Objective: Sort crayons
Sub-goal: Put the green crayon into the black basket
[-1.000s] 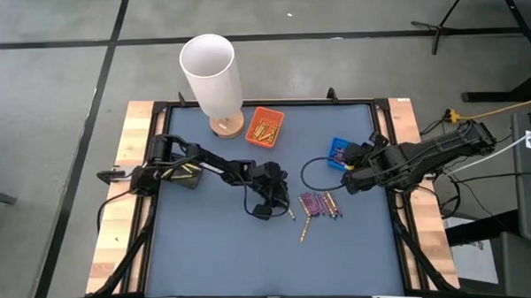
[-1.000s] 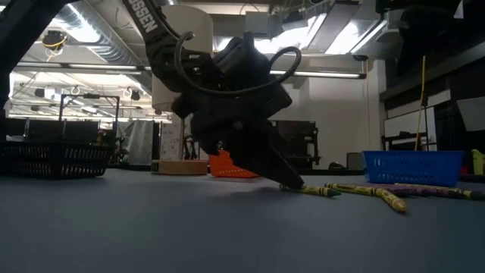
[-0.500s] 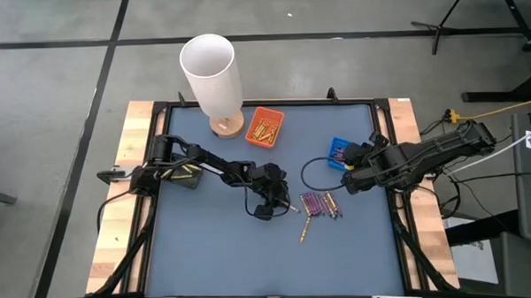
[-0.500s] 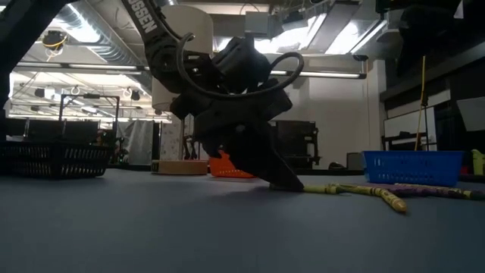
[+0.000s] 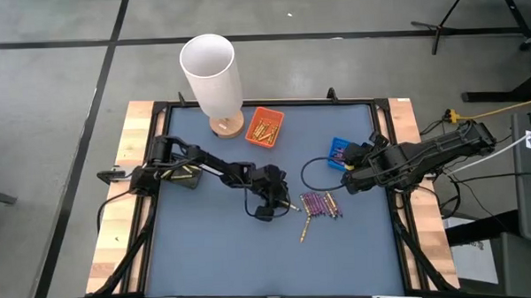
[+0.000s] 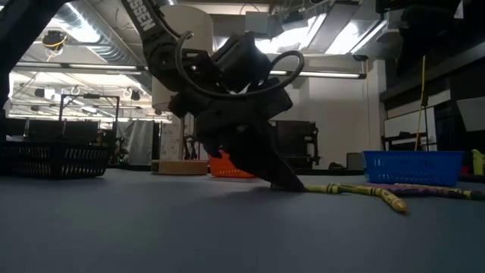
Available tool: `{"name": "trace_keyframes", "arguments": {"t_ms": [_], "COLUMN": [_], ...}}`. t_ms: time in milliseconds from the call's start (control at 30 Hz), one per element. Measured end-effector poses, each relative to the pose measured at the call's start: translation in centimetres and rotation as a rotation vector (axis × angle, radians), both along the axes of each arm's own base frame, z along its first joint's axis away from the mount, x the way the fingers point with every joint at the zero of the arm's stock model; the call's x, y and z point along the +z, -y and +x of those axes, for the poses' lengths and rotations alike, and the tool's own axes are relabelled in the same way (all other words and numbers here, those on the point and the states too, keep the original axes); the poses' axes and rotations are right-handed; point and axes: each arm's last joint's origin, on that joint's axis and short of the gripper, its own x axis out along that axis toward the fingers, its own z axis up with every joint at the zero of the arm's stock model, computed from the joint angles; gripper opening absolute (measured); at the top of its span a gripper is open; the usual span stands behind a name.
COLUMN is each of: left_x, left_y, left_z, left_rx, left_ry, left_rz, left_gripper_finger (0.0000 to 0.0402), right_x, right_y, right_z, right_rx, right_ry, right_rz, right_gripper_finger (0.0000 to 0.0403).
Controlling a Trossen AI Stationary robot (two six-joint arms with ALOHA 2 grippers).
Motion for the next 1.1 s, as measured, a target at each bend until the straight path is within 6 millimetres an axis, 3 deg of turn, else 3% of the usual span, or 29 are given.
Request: {"name": "trace_keyframes", "arguments": {"t_ms": [333, 600, 867, 1100], "left_x": [0.0, 1.6, 5.9, 10.8], "left_y": [0.2, 0.2, 0.0, -0.5], "left_z": [0.0, 0.0, -1.0, -4.3], "left_rx": [0.010, -0.002, 0.006, 0.015], "left_ry": [0.001, 0.043, 0.046, -0.072], "left_rz": [0.013, 0.004, 0.007, 0.001], "left_gripper_finger": [0.0021, 0.0010, 0.0009, 0.0009], "right_x": [0.0, 0.0, 0.0, 0.0], "right_y": [-0.1, -0.1, -0.1, -0.1], "right_z": [0.0, 0.0, 0.1, 0.2], "right_rx": [0.001, 0.001, 0.001, 0.002], "right_ry": [-0.008, -0.008, 0.000, 0.017], "right_rz": [0.024, 0.025, 0.027, 0.033], "right_gripper_finger": [0.0150, 0.0150, 0.0150, 0.0150]}}
